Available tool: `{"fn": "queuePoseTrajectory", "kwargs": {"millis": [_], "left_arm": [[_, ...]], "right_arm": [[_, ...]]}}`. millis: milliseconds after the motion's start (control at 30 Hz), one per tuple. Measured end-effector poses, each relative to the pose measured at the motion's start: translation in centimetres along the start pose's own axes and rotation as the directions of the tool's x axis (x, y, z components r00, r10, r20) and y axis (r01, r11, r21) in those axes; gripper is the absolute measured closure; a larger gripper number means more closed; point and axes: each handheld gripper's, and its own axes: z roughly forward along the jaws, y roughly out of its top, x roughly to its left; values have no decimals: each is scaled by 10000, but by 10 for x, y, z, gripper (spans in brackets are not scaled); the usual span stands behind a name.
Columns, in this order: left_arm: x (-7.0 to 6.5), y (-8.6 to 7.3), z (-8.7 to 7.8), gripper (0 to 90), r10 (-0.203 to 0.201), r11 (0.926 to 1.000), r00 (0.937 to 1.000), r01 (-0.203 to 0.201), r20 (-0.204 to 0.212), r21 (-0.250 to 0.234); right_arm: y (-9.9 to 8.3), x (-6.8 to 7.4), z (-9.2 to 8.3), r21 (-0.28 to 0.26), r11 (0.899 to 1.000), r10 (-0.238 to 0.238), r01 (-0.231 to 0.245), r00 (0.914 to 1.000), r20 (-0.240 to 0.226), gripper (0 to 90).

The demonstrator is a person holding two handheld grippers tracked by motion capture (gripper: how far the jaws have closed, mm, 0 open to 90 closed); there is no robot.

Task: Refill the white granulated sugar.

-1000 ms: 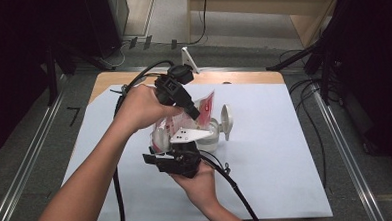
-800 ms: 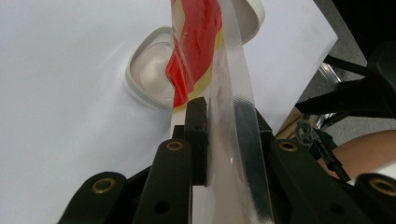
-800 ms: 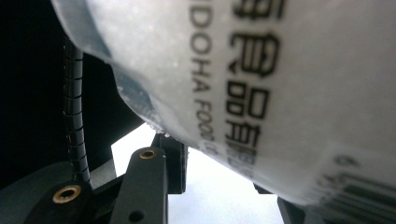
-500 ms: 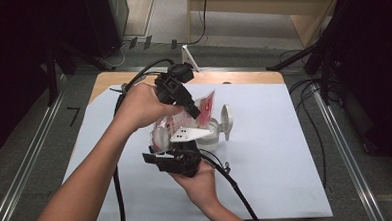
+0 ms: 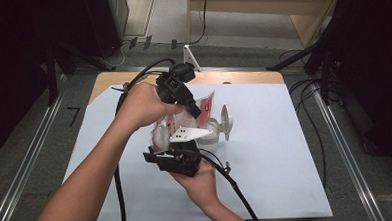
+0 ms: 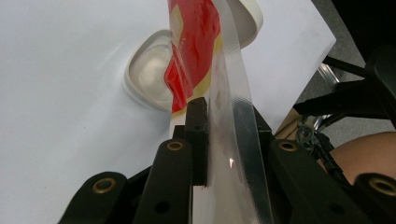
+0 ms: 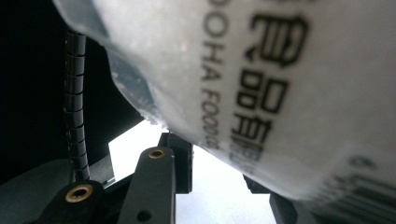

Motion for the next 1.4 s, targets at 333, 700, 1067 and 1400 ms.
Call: {"fn": "queuePoseTrajectory", "kwargs": {"millis": [333,700,1067,1400], "left_arm": [[-2,2,0,778,48,10000,10000,-48,6,-12],[-3,-1,1,779,264,9996,9997,-264,-4,-45],[-5,-3,1,779,337,9994,9994,-337,86,24],[-4,-3,1,779,383,9993,9993,-382,42,-23]], "right_arm": [[1,0,-2,-47,10000,18,-18,10000,20,691],[-2,2,1,-97,9999,-93,96,9996,250,671],[-3,6,1,-70,9998,-194,197,9992,336,667],[-3,4,1,-28,9997,-257,258,9990,355,669]]}}
